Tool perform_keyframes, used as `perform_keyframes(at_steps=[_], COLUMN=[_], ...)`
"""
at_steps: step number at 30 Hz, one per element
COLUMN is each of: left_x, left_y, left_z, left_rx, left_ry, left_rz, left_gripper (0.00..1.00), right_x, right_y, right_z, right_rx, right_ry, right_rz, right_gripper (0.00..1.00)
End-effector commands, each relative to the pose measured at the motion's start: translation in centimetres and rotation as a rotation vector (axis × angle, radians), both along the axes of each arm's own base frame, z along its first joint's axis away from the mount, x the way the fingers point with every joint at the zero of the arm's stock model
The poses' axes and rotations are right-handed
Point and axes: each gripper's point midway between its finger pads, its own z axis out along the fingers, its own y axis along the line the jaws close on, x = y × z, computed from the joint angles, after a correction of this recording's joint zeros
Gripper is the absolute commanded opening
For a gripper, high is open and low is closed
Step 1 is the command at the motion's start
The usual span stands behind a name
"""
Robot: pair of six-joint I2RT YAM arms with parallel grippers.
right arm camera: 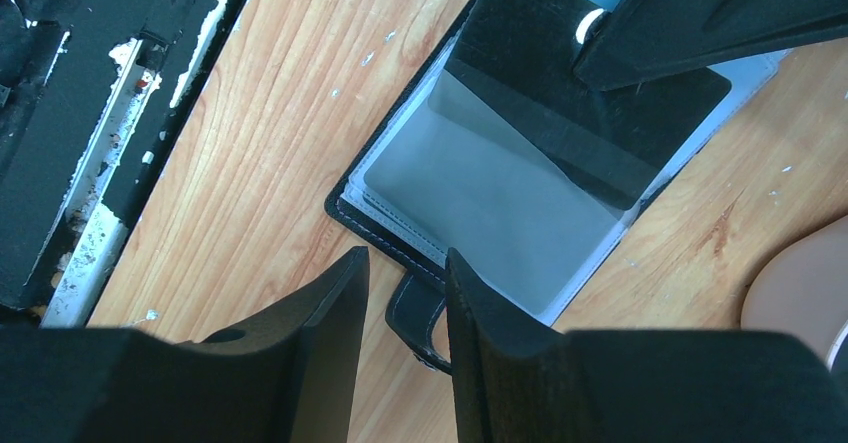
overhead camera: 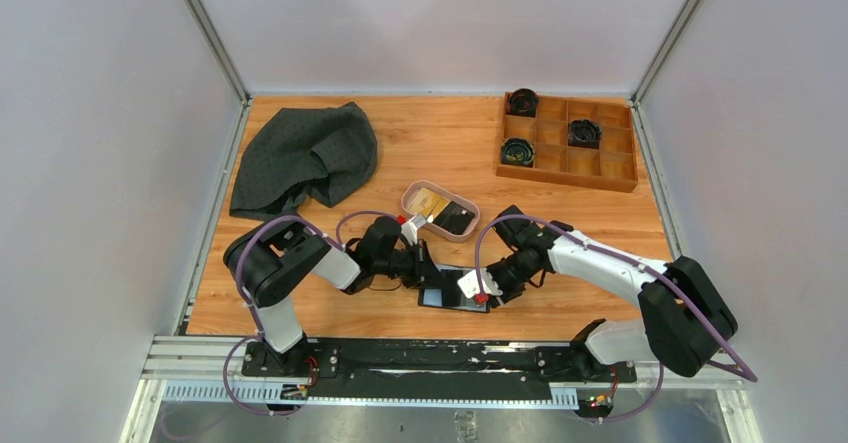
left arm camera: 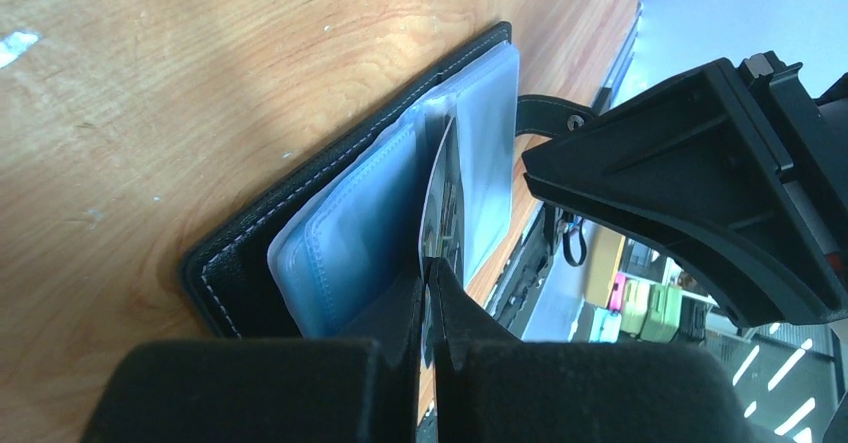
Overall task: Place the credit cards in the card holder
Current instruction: Insert the credit card into the card holder.
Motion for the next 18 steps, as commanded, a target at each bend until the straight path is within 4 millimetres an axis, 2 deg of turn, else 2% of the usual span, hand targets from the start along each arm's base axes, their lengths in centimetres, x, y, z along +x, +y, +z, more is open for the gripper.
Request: perform_keyframes(at_steps=[1, 8, 18], left_x=[-2.2, -2.5, -2.0], left_y=[2.5, 2.7, 1.8], left_z=[-3.5, -4.1, -3.8], left_rx=[0.146, 0.159, 0.141], left_ry=[0.113, 0.173, 0.183], left_rz=[-0.007, -0.008, -0.039], left_gripper=[0.0, 0.0, 0.0], right_x=[-0.8, -0.9, -0.9], right_y=[-0.3, -0.3, -0.3], right_z=[-0.6, -0.7, -0.7], right_rx=[-0.023, -0.028, -0.029], right_ry=[0.016, 0.02, 0.014], right_rz=[0.018, 0.018, 0.02], right_gripper=[0.38, 0.38, 0.37])
